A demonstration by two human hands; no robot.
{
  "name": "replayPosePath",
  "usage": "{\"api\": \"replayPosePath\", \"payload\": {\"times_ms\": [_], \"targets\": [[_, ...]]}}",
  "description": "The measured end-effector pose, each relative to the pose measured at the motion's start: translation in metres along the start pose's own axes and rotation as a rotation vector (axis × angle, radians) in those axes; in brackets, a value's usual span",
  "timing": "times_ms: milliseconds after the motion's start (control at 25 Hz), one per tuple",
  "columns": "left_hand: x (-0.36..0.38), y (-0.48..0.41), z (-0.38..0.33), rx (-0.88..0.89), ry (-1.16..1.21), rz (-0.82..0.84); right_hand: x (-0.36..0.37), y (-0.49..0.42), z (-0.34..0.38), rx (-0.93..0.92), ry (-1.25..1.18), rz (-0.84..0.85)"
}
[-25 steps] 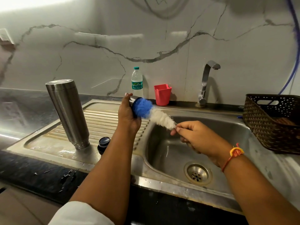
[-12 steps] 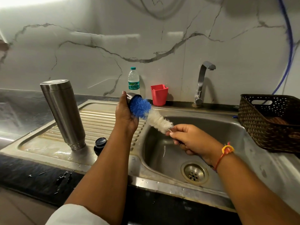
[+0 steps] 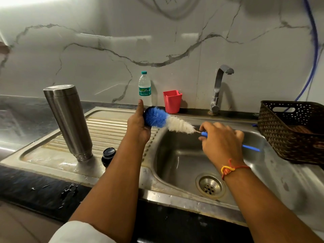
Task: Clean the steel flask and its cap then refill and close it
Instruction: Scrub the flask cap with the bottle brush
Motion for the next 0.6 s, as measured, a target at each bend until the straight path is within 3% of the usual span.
{"api": "replayPosePath", "payload": {"times_ms": [280, 440, 520, 600], "targets": [[-0.006, -0.003, -0.002, -0.060, 0.036, 0.039, -0.005, -0.005, -0.002, -0.137, -0.122, -0.070], [-0.012, -0.004, -0.006, -0.053, 0.059, 0.074, -0.007, -0.004, 0.001, -0.134, -0.142, 0.016], [-0.010, -0.001, -0.007, -0.038, 0.038, 0.097, 0.001, -0.004, 0.005, -0.005, -0.392, 0.150], [-0.007, 0.006, -0.006, -0.037, 0.035, 0.133, 0.006, 0.001, 0.006, 0.256, -0.859, 0.282]]}}
Point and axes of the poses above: each hand's wrist, its own y-axis away from the middle knuckle, its own x-axis out of the palm, z = x × y, the point moved 2 cm from there along -y, towards the middle knuckle, and after that the axes turned 14 degrees about -x, right-handed, at the moved point
